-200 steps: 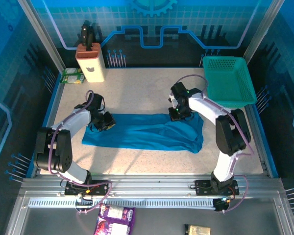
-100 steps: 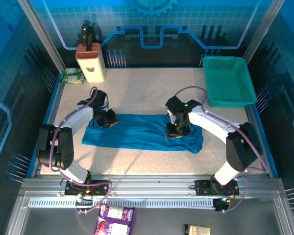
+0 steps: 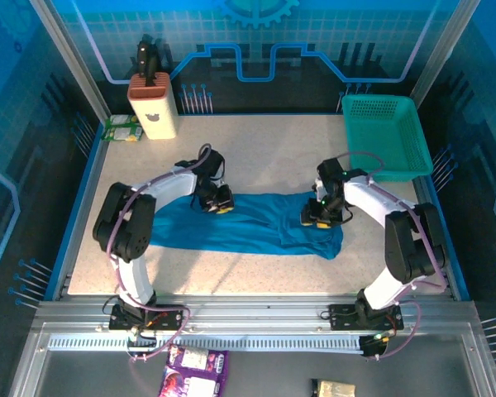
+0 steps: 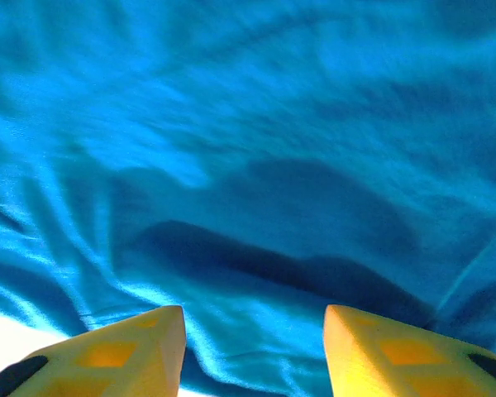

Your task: Fold the inside-out t-shirt

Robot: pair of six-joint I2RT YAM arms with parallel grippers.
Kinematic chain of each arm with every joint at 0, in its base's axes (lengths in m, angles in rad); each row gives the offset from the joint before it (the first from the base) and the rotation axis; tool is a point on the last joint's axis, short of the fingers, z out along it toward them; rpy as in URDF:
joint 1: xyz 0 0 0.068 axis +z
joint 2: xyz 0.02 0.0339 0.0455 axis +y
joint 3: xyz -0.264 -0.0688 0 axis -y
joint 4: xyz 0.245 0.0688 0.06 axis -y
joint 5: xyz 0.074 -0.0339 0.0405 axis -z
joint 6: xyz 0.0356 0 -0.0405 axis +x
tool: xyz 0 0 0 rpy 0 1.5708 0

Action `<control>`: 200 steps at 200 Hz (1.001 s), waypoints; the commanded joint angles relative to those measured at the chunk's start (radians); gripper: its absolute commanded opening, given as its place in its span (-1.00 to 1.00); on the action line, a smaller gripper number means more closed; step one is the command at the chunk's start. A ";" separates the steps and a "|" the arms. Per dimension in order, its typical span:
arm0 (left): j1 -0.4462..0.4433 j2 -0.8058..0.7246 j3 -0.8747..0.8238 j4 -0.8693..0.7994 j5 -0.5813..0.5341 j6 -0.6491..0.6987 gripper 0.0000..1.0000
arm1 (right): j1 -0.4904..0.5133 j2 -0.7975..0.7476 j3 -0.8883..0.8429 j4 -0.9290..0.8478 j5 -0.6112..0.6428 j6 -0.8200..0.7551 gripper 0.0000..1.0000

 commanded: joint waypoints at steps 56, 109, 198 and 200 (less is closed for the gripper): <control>0.003 -0.060 -0.071 -0.017 0.011 0.029 -0.64 | -0.047 -0.102 -0.023 -0.010 0.070 0.059 0.10; 0.083 -0.147 -0.016 -0.098 -0.067 0.059 -0.61 | 0.147 0.013 0.169 0.098 -0.175 0.140 0.08; 0.392 -0.117 -0.178 -0.076 -0.019 0.141 -0.62 | 0.211 0.233 0.164 0.178 -0.053 0.180 0.19; 0.394 -0.116 -0.184 -0.070 -0.012 0.139 -0.61 | 0.206 0.238 0.161 0.187 -0.060 0.180 0.19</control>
